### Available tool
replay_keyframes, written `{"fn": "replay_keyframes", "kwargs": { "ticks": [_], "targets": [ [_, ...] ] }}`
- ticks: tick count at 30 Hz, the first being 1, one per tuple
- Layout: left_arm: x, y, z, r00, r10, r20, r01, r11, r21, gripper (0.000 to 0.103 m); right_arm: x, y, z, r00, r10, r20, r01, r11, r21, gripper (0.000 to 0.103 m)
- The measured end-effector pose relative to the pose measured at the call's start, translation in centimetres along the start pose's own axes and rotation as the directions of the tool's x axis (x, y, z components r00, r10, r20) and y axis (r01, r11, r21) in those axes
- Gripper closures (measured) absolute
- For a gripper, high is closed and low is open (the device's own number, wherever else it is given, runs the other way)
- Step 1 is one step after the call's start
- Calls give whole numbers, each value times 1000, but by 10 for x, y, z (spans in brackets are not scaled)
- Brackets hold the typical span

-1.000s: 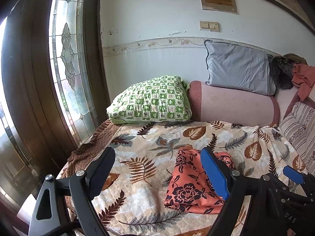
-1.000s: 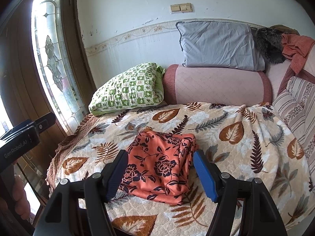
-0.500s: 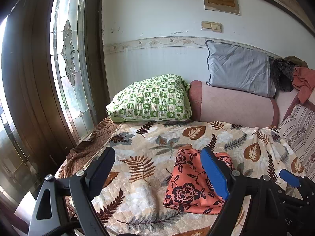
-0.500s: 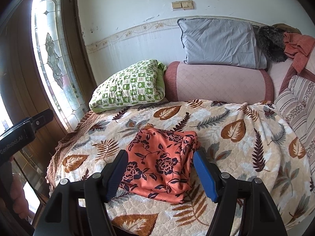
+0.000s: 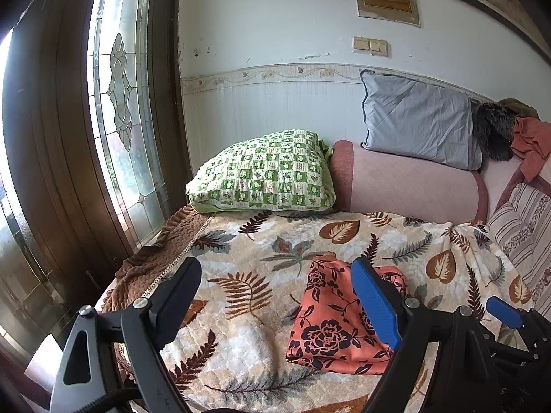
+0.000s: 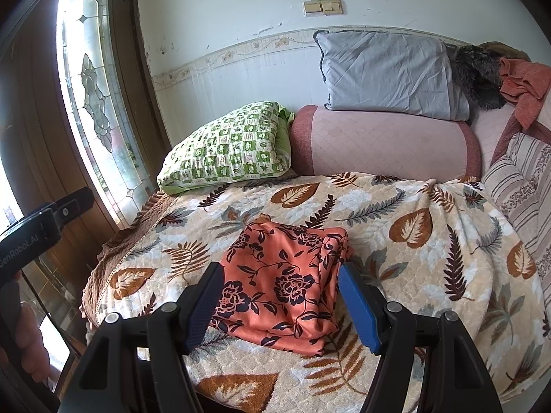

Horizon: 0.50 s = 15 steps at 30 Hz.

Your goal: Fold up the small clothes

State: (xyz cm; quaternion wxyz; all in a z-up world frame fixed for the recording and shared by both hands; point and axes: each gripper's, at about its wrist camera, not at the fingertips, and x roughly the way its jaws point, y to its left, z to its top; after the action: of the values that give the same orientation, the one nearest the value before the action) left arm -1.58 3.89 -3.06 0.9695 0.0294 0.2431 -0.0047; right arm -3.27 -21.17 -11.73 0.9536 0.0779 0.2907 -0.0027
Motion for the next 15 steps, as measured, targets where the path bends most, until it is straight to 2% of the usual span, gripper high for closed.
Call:
{"fn": "replay_keyframes", "kwargs": {
  "ticks": [15],
  "targets": [
    [3,0,-2,1000,-7,-2,7,1000,-6,14,4,3,2,1000,8,-3,-8,1000,-22,31]
  ]
}}
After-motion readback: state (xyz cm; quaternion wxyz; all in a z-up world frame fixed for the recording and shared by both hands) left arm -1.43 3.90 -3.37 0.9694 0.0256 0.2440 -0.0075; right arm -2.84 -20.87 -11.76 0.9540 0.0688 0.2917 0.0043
